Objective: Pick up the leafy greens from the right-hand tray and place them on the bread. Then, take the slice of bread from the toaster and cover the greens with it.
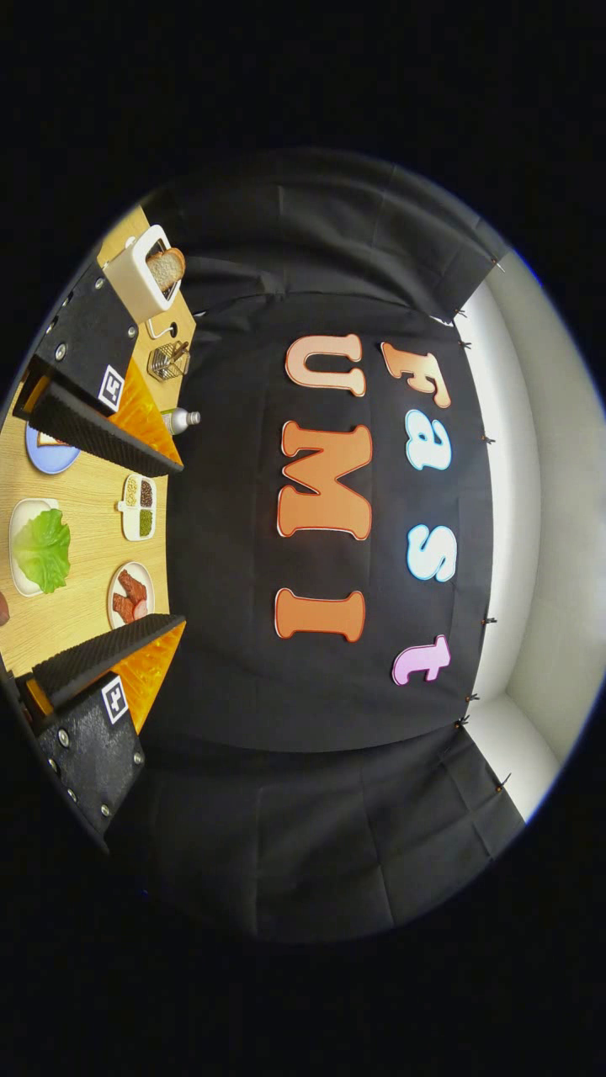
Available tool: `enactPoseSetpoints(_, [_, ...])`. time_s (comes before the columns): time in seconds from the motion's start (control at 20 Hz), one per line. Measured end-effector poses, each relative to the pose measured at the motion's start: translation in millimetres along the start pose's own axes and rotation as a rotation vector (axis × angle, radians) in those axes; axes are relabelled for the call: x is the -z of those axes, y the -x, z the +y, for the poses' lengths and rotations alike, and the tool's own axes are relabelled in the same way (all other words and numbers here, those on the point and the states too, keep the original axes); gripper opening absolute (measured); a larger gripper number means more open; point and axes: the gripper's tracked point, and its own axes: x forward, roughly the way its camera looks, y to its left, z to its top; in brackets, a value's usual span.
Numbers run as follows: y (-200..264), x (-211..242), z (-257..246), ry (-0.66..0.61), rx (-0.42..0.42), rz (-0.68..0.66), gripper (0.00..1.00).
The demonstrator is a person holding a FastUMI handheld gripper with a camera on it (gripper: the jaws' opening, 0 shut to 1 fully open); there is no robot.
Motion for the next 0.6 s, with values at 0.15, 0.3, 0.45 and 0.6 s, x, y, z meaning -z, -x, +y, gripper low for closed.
enactPoseSetpoints(0.15, [-5, 11, 0, 0.016, 0.004, 0.017, 0.98])
enactPoseSetpoints(0.3, [-15, 32, 4, 0.035, -0.008, 0.041, 0.98])
enactPoseSetpoints(0.45, [-27, 71, 5, 0.051, -0.016, 0.111, 0.98])
enactPoseSetpoints(0.6, [-35, 108, 7, 0.049, -0.031, 0.18, 0.98])
